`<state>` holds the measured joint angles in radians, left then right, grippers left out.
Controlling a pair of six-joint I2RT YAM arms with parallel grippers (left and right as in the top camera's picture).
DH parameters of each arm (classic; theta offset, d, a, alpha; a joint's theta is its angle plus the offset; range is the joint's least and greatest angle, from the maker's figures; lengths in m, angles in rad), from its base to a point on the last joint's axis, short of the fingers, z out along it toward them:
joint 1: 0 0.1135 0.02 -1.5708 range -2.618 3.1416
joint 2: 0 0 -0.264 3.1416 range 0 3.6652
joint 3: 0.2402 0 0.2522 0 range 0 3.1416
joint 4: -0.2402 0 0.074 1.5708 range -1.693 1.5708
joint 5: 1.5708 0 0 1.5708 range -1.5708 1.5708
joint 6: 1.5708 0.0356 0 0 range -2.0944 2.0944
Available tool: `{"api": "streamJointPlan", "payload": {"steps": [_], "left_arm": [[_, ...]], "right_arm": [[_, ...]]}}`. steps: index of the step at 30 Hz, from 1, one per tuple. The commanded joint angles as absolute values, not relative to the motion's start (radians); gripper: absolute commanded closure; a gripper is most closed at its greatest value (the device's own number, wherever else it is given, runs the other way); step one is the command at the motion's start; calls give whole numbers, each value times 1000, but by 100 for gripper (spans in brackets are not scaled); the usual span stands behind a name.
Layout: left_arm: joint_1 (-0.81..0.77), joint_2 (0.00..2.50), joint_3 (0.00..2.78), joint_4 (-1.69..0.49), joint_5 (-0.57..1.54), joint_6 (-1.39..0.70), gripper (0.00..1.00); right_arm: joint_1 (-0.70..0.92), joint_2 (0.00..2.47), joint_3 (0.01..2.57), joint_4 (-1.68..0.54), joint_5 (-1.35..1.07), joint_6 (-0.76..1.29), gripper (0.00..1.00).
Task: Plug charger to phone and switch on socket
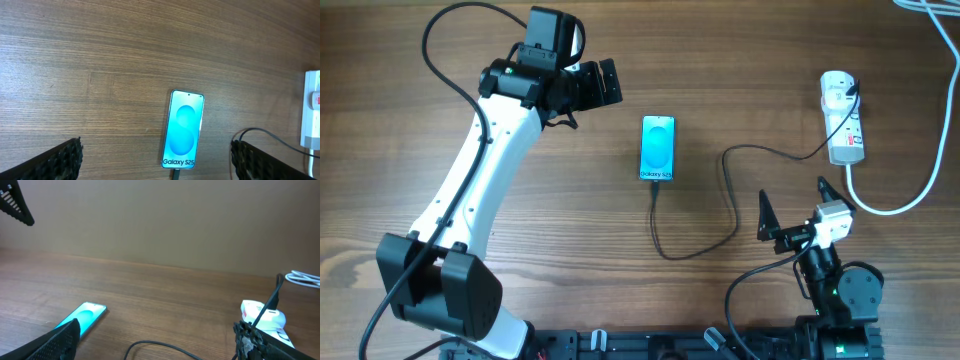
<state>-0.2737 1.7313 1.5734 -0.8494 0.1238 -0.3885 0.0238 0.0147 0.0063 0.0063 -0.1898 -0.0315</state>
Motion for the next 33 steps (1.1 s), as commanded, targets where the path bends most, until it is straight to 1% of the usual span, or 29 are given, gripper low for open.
{"api": "streamJointPlan", "payload": {"steps": [1,33], "left_arm": [[-273,1737,1573,-850,114,-401,0],[-272,1737,1573,-864,99,-397,0]], "right_arm": [[31,3,6,2,-149,4,0],[31,4,6,10,-157,2,0]]}}
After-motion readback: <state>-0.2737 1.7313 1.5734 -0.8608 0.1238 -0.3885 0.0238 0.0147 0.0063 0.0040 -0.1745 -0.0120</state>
